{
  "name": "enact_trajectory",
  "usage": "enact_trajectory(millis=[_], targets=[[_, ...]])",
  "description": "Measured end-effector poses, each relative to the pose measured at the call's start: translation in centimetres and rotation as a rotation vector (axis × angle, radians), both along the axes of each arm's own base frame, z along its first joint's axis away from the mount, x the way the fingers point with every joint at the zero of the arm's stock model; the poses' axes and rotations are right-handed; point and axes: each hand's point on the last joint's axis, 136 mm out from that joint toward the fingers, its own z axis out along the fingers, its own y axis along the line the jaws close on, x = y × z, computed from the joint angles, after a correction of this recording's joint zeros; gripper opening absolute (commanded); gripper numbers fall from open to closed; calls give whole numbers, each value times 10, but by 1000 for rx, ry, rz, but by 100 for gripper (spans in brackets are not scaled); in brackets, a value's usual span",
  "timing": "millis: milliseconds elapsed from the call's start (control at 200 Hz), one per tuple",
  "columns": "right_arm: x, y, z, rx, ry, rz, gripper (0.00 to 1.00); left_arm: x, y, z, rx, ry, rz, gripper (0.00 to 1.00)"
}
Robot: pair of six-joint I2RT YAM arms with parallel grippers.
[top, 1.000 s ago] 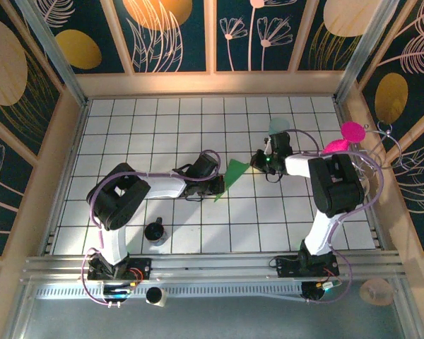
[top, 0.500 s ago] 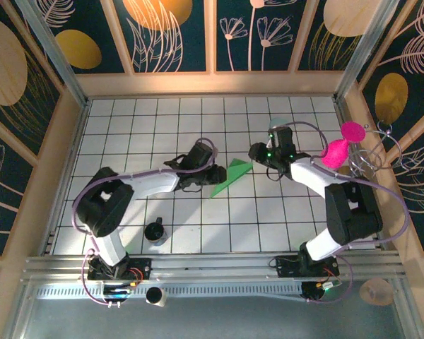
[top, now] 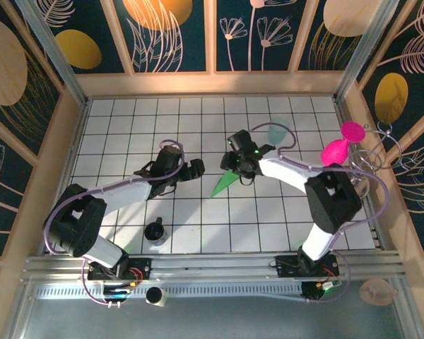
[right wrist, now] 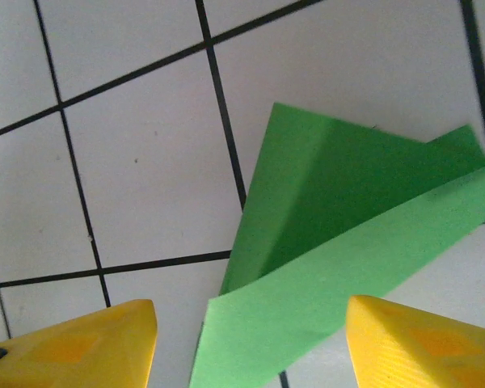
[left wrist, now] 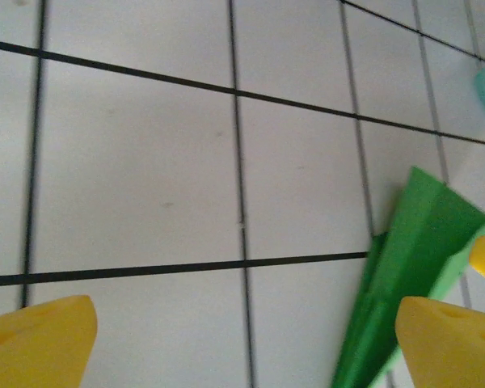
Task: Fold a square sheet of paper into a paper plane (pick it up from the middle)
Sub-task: Move the paper plane to the top-center of the table.
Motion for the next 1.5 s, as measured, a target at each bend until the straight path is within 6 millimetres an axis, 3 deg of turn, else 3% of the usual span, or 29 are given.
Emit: enact_trajectory(millis=[150,360,706,991,1291,1502], targets=[[0,12,-15,-98,42,-46,65,-3,17,-5,18,-14,33,99],[4,5,-29,-235,87,-128,61,-4,29,-11,46,-27,45,99],[-14,-5,-27,-333,115,-183,48,-6,36,-11,67,-44,40,99],[-19,-10,-26,-337,131,-221,44,-8,37,-14,70,-39,40,99],[-28,-19,-29,-340,146,-245,29,-8,37,-14,70,-39,39,99],[-31,-25,-29,-332,147,-269,5,-7,36,-13,68,-40,41,99]])
